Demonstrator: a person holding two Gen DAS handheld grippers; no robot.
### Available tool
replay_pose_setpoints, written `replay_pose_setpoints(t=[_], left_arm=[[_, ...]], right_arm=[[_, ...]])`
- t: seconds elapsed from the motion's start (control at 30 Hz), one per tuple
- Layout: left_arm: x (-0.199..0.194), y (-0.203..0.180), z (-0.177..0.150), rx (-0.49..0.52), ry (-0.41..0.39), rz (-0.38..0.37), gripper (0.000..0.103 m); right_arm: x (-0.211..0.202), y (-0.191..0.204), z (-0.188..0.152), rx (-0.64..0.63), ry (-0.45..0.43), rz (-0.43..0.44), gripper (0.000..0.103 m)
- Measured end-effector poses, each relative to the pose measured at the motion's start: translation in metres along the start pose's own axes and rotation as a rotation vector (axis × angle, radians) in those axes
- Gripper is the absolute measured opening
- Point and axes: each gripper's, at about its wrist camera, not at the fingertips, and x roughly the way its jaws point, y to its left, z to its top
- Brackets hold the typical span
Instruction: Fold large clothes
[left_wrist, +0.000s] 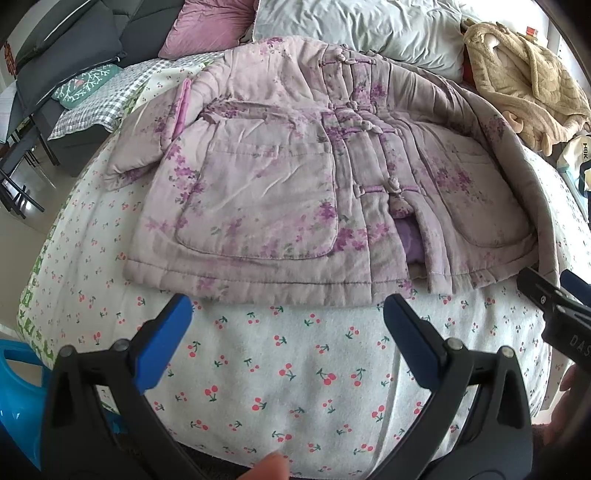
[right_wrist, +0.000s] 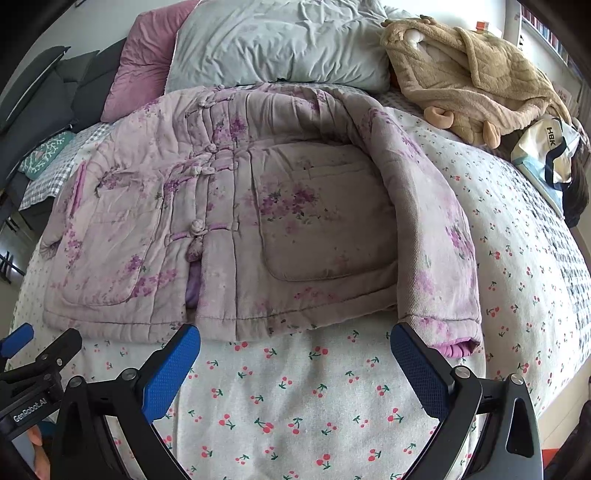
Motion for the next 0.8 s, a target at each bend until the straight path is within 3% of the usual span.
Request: replay_pose_setpoints(t=[0.8], left_arm=[[0.000,0.012,0.006,-0.030,0.011,-0.003,0.103]], right_arm=[[0.003,-0.001,0.001,0.005,0.018,0.000,0.103]])
